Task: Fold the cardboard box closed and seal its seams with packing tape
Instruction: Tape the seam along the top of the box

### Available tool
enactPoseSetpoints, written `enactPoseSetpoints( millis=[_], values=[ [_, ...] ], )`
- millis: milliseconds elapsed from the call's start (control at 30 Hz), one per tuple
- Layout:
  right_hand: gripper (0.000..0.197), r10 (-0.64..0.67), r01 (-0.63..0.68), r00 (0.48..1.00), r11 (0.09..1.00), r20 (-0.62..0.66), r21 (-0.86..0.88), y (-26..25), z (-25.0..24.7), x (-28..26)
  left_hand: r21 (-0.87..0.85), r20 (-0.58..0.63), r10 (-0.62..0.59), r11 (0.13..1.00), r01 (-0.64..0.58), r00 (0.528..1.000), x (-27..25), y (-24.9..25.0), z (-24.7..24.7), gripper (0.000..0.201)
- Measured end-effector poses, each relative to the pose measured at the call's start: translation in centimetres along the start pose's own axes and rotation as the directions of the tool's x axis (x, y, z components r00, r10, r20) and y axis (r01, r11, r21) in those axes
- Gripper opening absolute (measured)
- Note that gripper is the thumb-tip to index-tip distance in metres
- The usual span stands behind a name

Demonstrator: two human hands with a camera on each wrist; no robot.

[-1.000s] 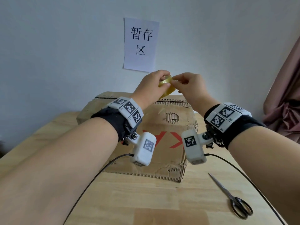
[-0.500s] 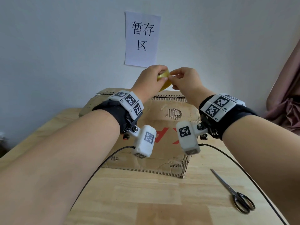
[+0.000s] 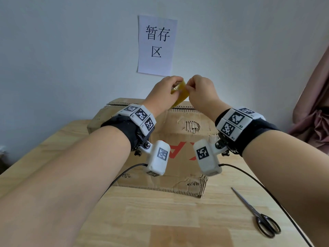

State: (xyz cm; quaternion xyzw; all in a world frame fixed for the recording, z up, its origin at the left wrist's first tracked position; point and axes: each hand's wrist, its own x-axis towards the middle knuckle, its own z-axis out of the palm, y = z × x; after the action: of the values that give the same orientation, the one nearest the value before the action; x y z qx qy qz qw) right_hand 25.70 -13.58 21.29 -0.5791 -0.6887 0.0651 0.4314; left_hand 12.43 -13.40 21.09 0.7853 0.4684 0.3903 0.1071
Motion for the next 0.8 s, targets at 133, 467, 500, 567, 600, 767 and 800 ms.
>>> enactPoseSetpoints(
  millis=[133, 467, 500, 567, 600, 767, 800],
  values=[
    [0.016, -0.096, 0.099, 0.995, 0.993, 0.040, -0.065, -0.1, -0.6, -0.1, -0.045, 0.020, -0.015, 0.999, 0.015, 1.000, 0.3, -0.1, -0.3, 0.035],
    [0.012, -0.197, 0.195, 0.979, 0.980, 0.061, 0.045, -1.0, -1.8, -0.4, -0.075, -0.060, -0.028, 0.997, 0.024, 0.998, 0.2, -0.2, -1.4, 0.004],
    [0.017, -0.192, 0.189, 0.980, 0.979, 0.048, 0.072, -1.0, -1.8, -0.5, -0.058, -0.107, -0.031, 0.998, 0.025, 0.994, 0.0, -0.5, -1.7, 0.004],
    [0.037, -0.145, 0.138, 0.987, 0.984, 0.063, 0.109, -0.8, -1.6, -0.9, -0.066, -0.225, -0.063, 0.997, 0.049, 0.972, -0.6, -1.1, -2.7, 0.006],
    [0.045, -0.110, 0.100, 0.986, 0.992, 0.124, 0.082, -0.5, -1.3, -1.1, -0.088, -0.276, -0.093, 0.994, 0.071, 0.957, -0.9, -1.5, -3.4, 0.008],
    [0.088, 0.034, 0.239, 0.755, 0.915, 0.655, -0.324, 0.7, 1.5, -3.7, -0.258, -0.400, -0.236, 0.956, 0.139, 0.885, -2.7, -2.6, -6.5, 0.007],
    [0.093, 0.032, 0.311, 0.720, 0.878, 0.693, -0.364, 0.7, 2.2, -4.3, -0.270, -0.411, -0.250, 0.952, 0.145, 0.877, -3.0, -2.6, -6.8, 0.008]
  ],
)
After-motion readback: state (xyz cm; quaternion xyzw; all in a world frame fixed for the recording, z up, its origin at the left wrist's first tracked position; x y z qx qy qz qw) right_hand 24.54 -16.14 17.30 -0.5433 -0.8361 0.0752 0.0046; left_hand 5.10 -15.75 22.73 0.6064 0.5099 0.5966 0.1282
